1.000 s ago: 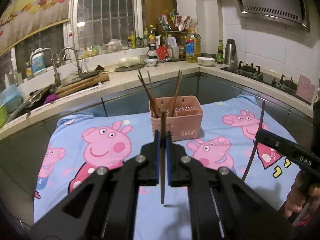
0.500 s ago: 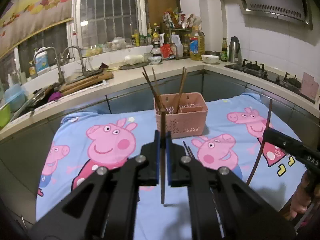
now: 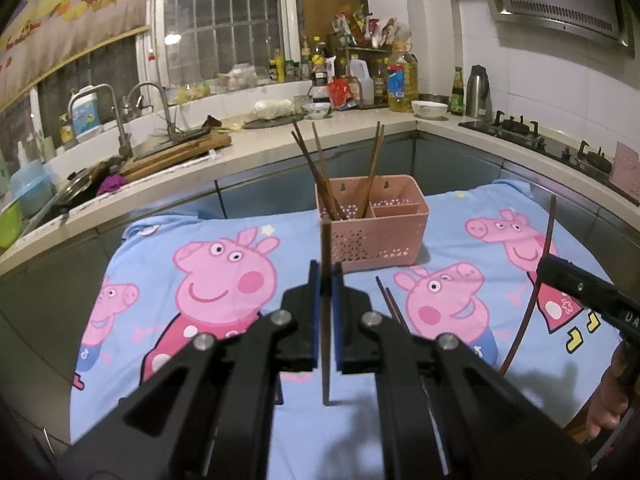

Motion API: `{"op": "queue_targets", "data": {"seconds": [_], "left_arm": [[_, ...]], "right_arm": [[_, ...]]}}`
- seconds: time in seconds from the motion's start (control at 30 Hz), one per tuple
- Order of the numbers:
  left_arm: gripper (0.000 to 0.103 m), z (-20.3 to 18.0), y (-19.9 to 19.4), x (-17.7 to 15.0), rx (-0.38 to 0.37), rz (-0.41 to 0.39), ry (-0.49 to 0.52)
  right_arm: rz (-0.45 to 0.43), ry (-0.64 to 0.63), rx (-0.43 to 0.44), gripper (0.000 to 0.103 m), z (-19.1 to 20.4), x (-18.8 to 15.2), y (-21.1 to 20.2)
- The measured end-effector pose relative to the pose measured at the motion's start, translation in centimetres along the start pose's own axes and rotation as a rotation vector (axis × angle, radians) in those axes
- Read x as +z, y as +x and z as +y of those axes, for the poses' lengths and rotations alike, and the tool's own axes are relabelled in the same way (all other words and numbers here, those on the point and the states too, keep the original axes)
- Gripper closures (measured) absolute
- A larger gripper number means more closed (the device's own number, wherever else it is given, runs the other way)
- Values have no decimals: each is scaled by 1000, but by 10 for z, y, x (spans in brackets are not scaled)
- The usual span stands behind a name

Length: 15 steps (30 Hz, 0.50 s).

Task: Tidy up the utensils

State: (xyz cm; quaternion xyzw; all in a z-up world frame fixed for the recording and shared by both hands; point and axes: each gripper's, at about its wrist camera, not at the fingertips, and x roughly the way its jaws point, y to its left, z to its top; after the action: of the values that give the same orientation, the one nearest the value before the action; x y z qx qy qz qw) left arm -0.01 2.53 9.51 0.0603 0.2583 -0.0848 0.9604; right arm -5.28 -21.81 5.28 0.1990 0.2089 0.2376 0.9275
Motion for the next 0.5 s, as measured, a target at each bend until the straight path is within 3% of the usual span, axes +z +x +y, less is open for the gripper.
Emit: {"op": "queue_targets", "data": {"seconds": [0.5], "left_arm": [[98, 5, 12, 0, 15, -2, -11]], "right_arm": [[12, -47, -32, 103, 4, 3, 17]]}}
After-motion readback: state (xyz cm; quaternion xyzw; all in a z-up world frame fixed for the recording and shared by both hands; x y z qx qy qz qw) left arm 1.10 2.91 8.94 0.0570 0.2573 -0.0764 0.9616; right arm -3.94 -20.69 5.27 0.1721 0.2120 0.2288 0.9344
